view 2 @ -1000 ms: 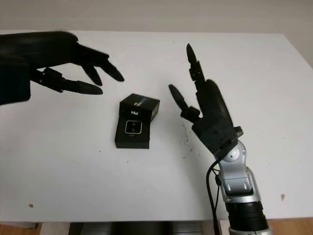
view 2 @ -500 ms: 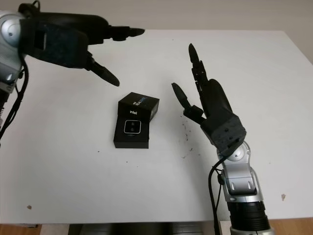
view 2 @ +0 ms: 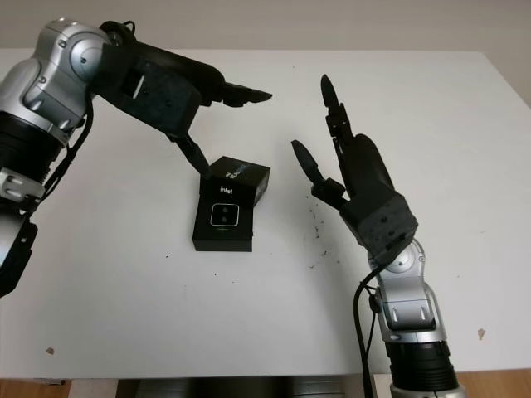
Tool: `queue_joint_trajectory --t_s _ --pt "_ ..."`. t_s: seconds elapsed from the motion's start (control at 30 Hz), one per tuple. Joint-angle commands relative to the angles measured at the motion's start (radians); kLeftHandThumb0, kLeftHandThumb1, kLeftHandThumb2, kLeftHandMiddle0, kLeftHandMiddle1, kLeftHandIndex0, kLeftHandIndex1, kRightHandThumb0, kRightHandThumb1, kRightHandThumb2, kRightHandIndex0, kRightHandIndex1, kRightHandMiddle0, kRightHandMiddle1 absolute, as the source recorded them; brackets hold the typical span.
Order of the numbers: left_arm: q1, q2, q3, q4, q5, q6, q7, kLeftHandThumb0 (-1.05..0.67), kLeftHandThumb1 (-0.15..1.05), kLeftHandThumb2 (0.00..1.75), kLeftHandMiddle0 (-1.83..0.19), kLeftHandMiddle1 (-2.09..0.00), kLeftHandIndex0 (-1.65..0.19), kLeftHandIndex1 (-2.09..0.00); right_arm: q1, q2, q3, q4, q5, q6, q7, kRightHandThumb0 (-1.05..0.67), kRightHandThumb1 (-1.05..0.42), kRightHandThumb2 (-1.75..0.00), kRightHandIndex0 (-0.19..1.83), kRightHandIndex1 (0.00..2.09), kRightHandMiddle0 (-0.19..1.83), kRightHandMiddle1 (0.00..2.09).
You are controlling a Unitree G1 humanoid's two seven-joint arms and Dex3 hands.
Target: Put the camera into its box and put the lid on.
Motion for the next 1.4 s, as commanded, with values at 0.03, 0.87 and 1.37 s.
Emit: queue_joint_trajectory --t_s 0.03,0.87,1.37 --pt "-0.058 -0.020 -0.014 0.048 0.020 -0.013 0.015 -0.92 0.93 0.05 0.13 -0.06 0.15 -0.04 0.006 0.002 -0.005 -0.021 0.006 -0.001 -0.005 -0.71 -1.05 -0.54 -0.14 0.04 -0.13 0.05" --pt "-0.071 -0.121 -0.092 0.302 0.141 -0.002 0.151 -1.01 0.98 0.06 0.10 -0.06 0.18 -0.04 -0.001 0.008 -0.009 -0.030 0.019 0.018 -0.008 -0.72 -1.05 -0.54 -0.16 0.04 -0.16 0.04" --pt "-0.065 -0.139 -0.115 0.351 0.167 -0.032 0.171 -1.00 1.01 0.06 0.03 -0.08 0.06 -0.10 0.006 0.009 -0.004 -0.025 0.008 0.003 -0.022 -0.70 -1.05 -0.54 -0.15 0.05 -0.15 0.05"
